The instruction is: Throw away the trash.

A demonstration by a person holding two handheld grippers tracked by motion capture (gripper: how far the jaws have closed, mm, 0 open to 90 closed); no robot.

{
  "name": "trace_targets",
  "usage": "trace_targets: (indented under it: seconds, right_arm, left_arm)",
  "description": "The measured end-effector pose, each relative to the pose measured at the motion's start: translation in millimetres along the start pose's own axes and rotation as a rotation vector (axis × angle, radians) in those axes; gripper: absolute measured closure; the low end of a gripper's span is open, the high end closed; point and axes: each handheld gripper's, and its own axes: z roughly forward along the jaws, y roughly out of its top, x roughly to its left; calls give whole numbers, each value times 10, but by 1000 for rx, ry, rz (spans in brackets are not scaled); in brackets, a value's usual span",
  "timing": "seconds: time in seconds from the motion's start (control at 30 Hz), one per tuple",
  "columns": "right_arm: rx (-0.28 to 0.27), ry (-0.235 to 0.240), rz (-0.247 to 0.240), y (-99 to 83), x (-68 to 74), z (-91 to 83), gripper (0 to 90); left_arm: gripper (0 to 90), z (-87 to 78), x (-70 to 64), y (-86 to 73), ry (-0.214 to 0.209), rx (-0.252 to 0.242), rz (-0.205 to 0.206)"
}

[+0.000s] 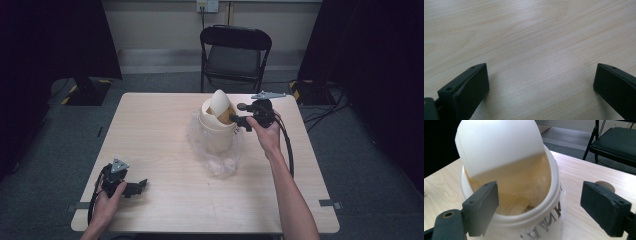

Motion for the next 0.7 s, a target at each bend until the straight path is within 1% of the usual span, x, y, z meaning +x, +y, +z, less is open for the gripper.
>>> trace_targets:
  seconds: [0.03, 0.07, 0.13, 0.17, 0.3, 0.33, 0.4, 0.5, 0.53, 0.6, 0.63, 0.67, 0.7]
  right_arm:
    - [3, -4, 4, -40, -14, -35, 140]
    - [5, -9, 8, -51, -14, -49, 140]
    - [3, -15, 7, -75, -7, -88, 140]
    - [3, -15, 7, -75, -7, -88, 140]
    - [-6, -20, 4, -116, 15, -182, 139]
    - [1, -22, 14, -134, 10, -221, 139]
    - [2, -20, 18, -142, 7, -237, 139]
    - [-13, -15, 27, -193, 1, -311, 139]
    - [-14, -13, 29, -208, 1, -323, 139]
    - [5, -21, 30, -245, 5, -355, 139]
    - [7, -23, 30, -265, 7, -371, 139]
    - [6, -27, 33, -290, 11, -396, 139]
    - [4, -26, 33, -304, 11, -413, 139]
  left_arm:
    - [0, -2, 3, 0, 0, 3, 5]
    - [0, 0, -1, 0, -1, 0, -1]
    - [0, -3, 4, 1, 1, 4, 7]
    - [0, 1, -1, -1, -1, -1, -2]
    - [0, 0, -1, -1, -1, 0, -1]
    - [0, 0, 0, 0, 0, 0, 0]
    - [0, 1, -1, 0, -1, -1, -2]
    - [0, -2, 2, 0, 0, 3, 3]
    - [0, 1, -1, 0, -1, -1, -2]
    - [0, -2, 3, 1, 0, 4, 5]
    - [0, 0, -1, 0, -1, 0, -1]
    - [0, -2, 3, 1, 0, 4, 5]
    - [0, 0, -1, 0, -1, -1, -2]
